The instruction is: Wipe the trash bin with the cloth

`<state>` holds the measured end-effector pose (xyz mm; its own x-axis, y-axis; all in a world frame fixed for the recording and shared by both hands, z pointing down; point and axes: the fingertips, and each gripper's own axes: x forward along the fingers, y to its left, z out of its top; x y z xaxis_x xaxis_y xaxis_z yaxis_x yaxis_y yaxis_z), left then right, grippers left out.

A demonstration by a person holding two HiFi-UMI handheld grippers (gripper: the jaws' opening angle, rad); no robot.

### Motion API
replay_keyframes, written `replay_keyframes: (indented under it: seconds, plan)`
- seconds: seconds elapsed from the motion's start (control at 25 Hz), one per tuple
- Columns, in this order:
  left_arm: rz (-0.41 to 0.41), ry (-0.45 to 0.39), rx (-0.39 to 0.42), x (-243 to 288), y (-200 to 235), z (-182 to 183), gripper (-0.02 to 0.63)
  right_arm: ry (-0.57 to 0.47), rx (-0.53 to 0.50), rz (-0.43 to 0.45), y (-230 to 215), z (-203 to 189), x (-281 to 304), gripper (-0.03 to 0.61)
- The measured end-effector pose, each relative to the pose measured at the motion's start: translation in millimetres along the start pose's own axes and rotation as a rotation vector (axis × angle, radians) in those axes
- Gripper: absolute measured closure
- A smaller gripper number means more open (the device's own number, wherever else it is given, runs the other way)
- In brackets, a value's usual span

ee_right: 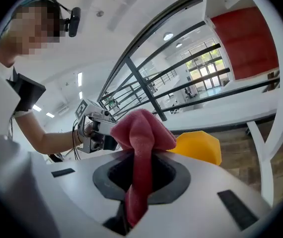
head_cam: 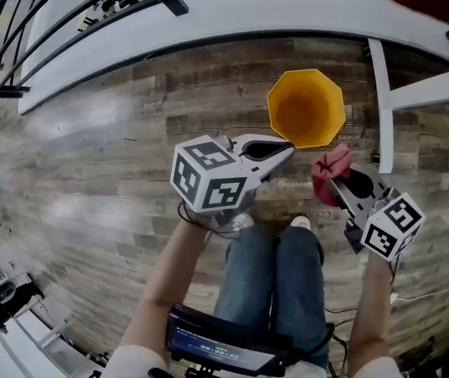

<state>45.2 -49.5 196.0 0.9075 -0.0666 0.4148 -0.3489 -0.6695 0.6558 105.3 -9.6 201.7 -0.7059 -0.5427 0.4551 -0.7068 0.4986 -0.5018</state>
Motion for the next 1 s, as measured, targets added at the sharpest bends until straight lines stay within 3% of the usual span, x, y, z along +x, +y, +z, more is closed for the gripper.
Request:
replay_keyframes:
  seconds: [0.16,0.36,0.68,0.84,1.0]
  plan:
    - [-0.102,0.080,-0.055,-32,-71,33,0.611,0.011,0.084,0.052,57,48,-40,0.534]
    - [-0.211,0.087,-0.089,-84,-175,77,0.611,-0.013,0.152,0.122,141,117,-97,0.534]
    - [-0.255,0.058,-0.096,-150,-280,144,0.611,-0.076,0.178,0.178,226,210,-170,0.534]
    - [-0.269,0.027,-0.113,-173,-326,150,0.611,-0.098,0.218,0.240,267,233,-201,0.534]
    - [-0.263,-0.006,-0.122,-187,-343,152,0.611,-0.116,0.262,0.297,287,238,-215,0.534]
